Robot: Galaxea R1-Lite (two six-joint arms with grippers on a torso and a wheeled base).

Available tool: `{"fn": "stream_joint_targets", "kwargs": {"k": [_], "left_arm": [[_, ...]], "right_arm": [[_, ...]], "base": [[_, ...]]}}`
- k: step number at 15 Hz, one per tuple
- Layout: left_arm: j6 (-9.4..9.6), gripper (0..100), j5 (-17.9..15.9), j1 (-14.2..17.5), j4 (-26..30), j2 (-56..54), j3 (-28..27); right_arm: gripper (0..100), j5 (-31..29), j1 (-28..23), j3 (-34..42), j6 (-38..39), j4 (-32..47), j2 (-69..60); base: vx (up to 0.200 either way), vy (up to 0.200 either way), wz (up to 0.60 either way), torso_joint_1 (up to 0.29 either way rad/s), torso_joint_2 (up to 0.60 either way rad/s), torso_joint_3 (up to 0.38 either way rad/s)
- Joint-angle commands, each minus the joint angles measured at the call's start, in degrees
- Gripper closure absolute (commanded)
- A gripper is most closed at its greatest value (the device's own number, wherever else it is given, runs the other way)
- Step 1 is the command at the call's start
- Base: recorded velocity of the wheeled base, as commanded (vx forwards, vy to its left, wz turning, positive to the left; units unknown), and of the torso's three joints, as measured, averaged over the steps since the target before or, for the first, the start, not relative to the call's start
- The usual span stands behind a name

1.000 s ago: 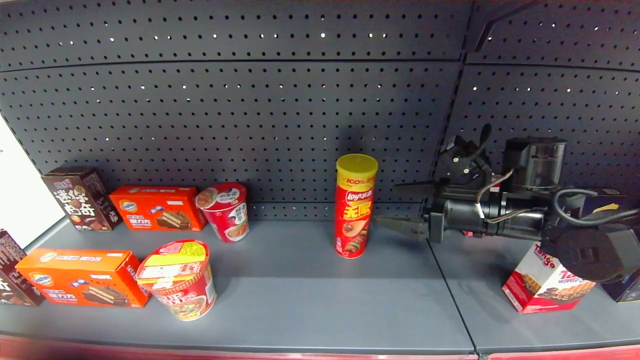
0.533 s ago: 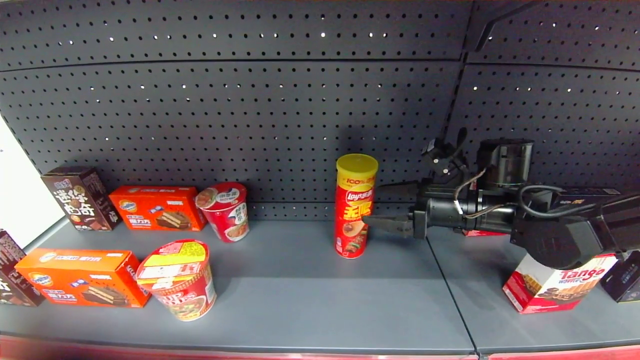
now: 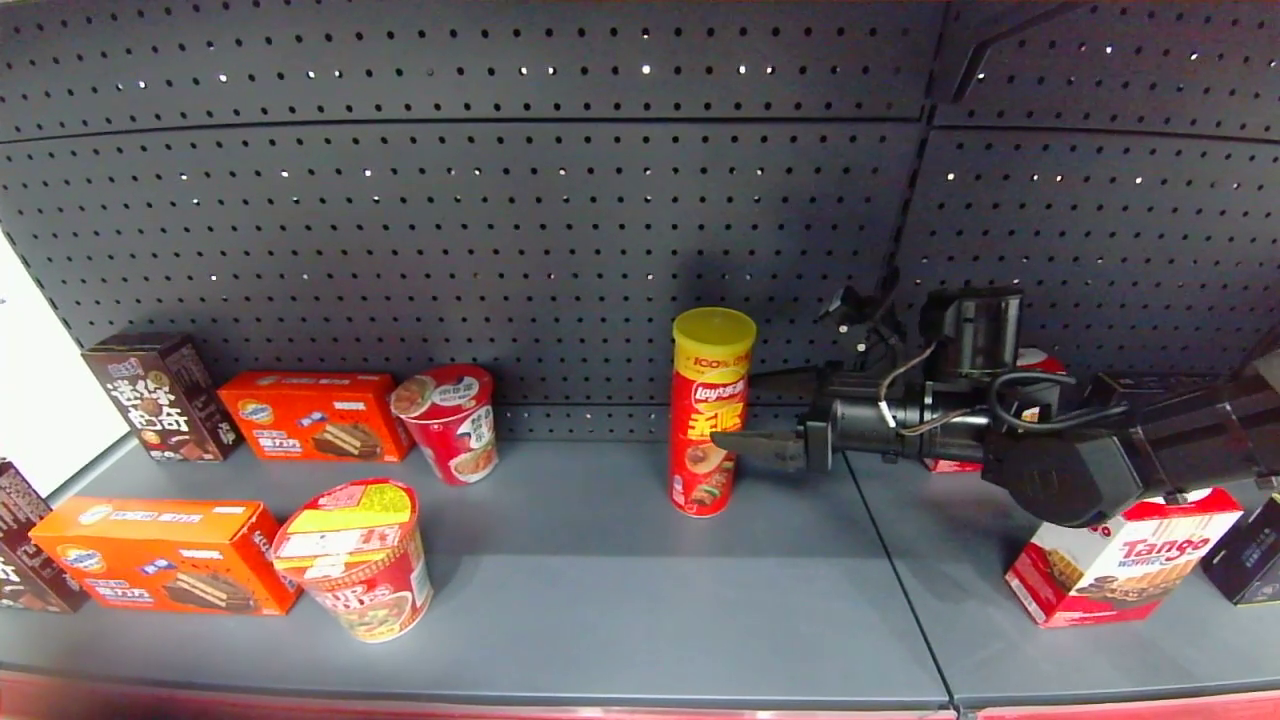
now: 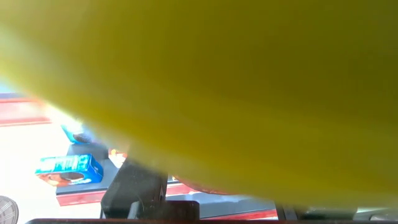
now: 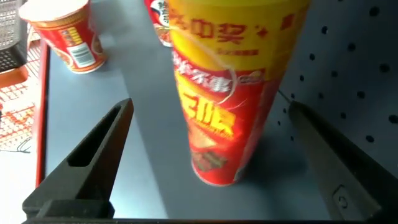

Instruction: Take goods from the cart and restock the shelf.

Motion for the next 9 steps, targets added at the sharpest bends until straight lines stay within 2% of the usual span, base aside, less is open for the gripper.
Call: {"fn": "stream_joint_targets", "kwargs": {"k": [1, 9], "left_arm": [[-0.03, 100, 0.0, 0.1, 0.3, -0.6, -0.1], [-0.03, 100, 0.1, 0.1, 0.3, -0.8, 0.2]], "right_arm": [[0, 0.0, 0.0, -1.8, -0.1, 0.0, 2.1], [0, 0.1, 0.3, -5.9, 0.0, -0.6, 7.8]], "base": [[0.0, 0.0, 0.0, 0.0, 0.0, 0.0], [0.0, 0.0, 0.0, 0.0, 0.0, 0.0]]}}
